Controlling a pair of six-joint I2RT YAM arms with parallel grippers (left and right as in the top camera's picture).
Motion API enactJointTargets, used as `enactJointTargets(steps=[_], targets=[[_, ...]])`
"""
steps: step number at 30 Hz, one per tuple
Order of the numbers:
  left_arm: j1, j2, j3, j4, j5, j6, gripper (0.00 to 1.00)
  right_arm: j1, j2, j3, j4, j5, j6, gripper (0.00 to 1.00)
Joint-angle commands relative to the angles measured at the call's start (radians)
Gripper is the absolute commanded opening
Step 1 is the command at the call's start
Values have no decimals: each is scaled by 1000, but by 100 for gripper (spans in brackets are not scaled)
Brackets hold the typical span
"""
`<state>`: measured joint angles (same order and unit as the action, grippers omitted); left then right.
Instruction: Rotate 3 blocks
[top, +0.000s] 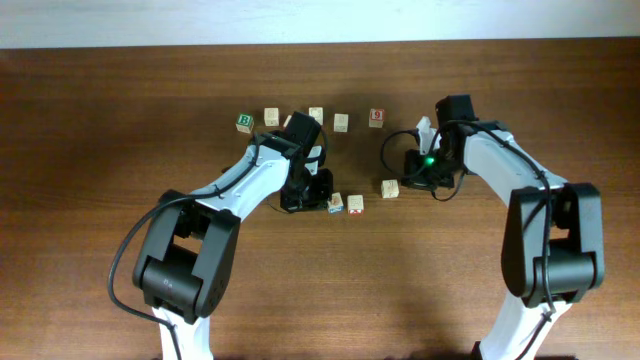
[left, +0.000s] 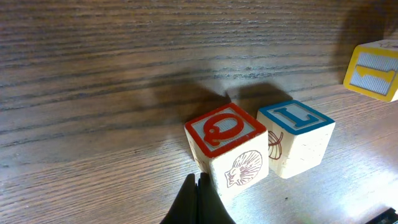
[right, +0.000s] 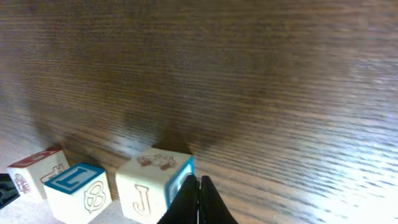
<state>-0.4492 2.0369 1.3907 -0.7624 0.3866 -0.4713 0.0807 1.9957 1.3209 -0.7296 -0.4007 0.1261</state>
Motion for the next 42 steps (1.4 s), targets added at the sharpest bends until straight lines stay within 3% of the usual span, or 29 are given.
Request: enactJointTargets(steps=[1, 20, 30, 42], targets=[[-2, 9, 17, 2, 10, 18, 0, 52, 12, -6, 8, 3, -18, 4], [-2, 9, 17, 3, 10, 18, 0, 180, 12, -6, -78, 9, -113, 4], [-2, 9, 18, 74, 11, 47, 0, 182, 8, 11, -148, -53, -130, 4], [-85, 9, 18, 16, 18, -14, 0, 154, 8, 68, -206, -81, -85, 5]])
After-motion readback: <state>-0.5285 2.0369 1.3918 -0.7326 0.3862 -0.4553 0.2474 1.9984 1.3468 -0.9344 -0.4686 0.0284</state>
